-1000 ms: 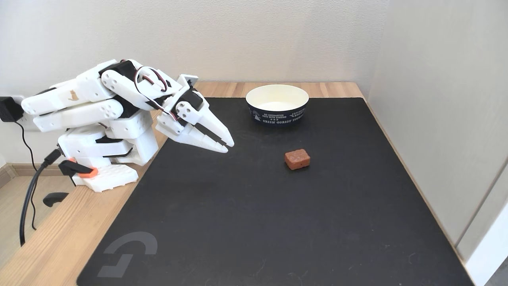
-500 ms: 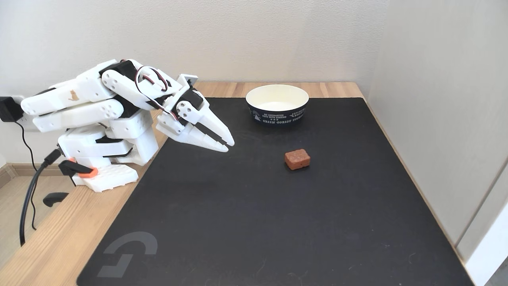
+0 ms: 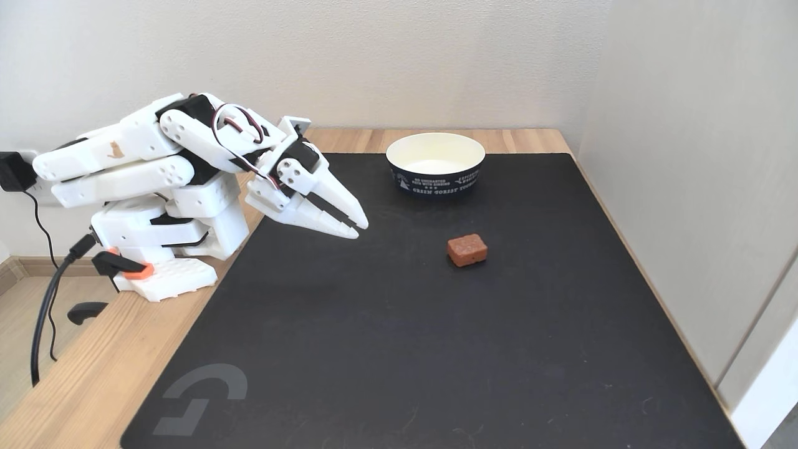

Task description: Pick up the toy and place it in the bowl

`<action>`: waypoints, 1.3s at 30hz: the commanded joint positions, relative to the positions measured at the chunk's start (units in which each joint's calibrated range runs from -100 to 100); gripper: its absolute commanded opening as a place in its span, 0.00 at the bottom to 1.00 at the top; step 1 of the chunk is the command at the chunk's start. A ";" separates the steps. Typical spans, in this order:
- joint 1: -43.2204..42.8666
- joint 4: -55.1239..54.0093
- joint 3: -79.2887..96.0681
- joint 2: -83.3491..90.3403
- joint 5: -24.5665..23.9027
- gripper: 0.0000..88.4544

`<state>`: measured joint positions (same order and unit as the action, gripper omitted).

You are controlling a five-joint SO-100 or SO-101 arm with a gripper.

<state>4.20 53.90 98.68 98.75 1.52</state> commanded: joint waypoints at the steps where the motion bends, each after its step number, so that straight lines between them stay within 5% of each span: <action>1: -0.15 -0.05 0.78 0.83 0.20 0.31; 4: -0.15 0.03 0.78 0.83 0.20 0.40; 27: -0.15 4.10 -0.93 0.83 -0.21 0.41; 33: -0.06 12.56 -11.75 0.17 -0.37 0.41; 39: 0.02 13.41 -32.66 -22.51 -2.56 0.41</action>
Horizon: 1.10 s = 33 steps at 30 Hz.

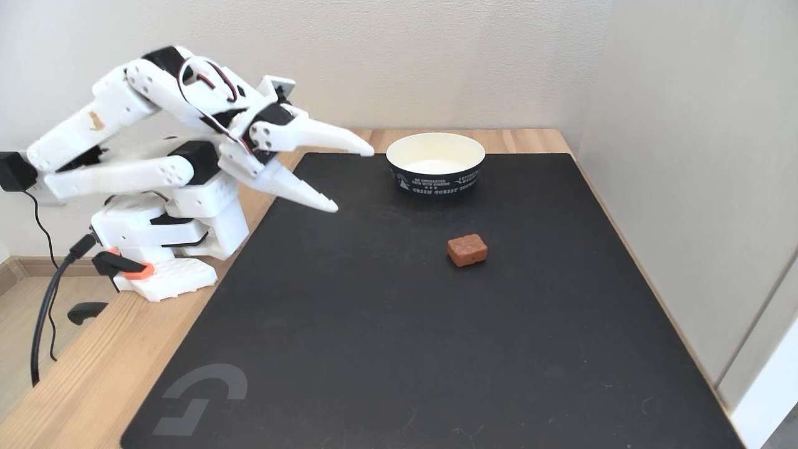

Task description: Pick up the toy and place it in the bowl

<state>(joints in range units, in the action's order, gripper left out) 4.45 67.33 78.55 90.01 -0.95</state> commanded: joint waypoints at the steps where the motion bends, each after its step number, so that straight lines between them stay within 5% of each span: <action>1: -0.23 -0.35 -15.33 -17.85 -0.04 0.40; 19: -8.26 -0.35 -83.47 -99.22 3.88 0.40; 33: -7.42 15.06 -96.90 -112.98 8.83 0.40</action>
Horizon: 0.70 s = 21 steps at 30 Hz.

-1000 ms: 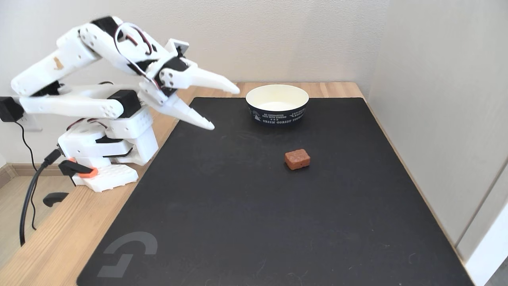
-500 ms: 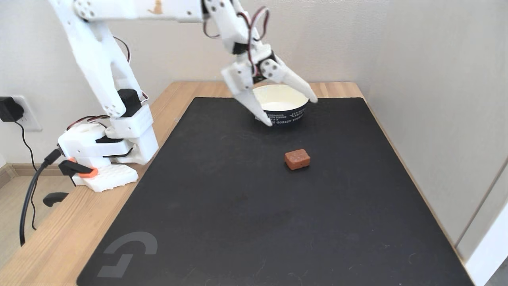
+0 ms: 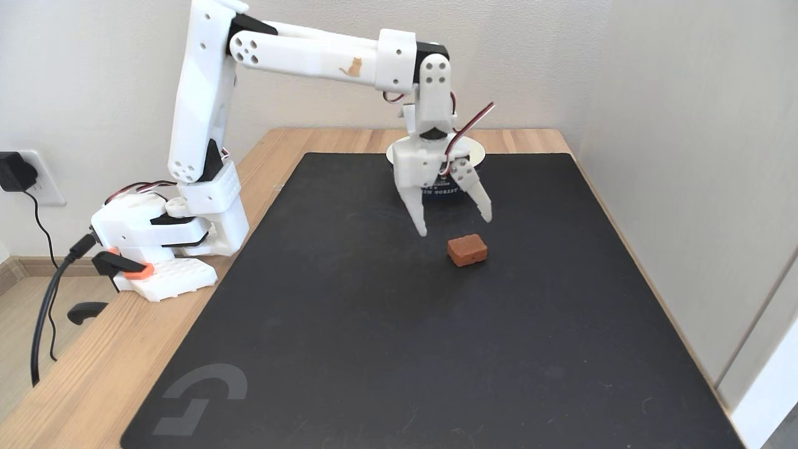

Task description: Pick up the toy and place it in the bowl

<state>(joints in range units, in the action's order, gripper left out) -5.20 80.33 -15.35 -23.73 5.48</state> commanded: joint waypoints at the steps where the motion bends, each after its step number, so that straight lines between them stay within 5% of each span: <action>1: 2.82 2.65 -3.35 0.76 2.76 0.40; 21: 6.00 -2.26 -5.78 -2.66 5.22 0.40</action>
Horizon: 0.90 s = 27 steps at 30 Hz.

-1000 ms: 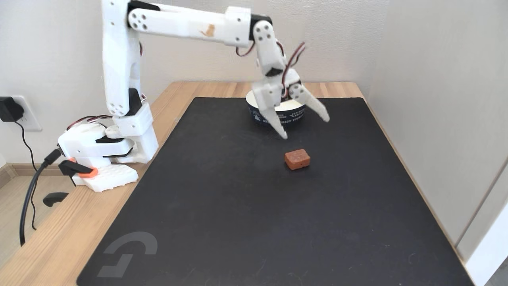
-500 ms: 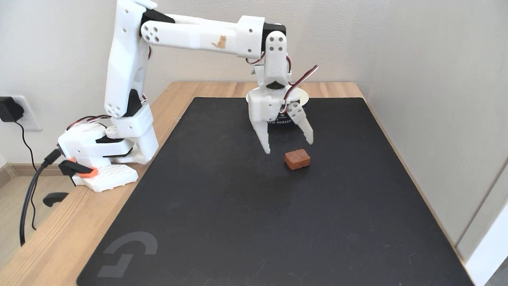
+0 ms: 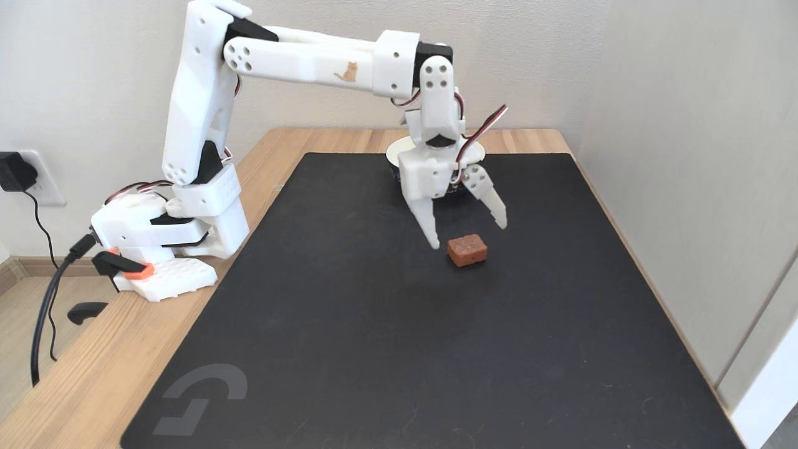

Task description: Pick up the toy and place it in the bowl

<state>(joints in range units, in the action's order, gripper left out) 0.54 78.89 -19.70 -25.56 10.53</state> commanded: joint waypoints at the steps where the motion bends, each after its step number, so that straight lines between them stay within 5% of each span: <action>1: 0.25 -0.82 -1.53 -1.32 0.22 0.40; 17: -2.00 -4.38 -1.17 -6.58 -0.14 0.39; 20: -2.00 -4.38 -1.17 -6.91 -0.19 0.28; 24: -1.67 -4.30 -1.17 -6.99 -0.25 0.02; 27: -1.59 -4.30 -1.08 -6.99 -0.25 0.03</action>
<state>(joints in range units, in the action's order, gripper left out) -1.54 74.42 -19.98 -32.64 10.68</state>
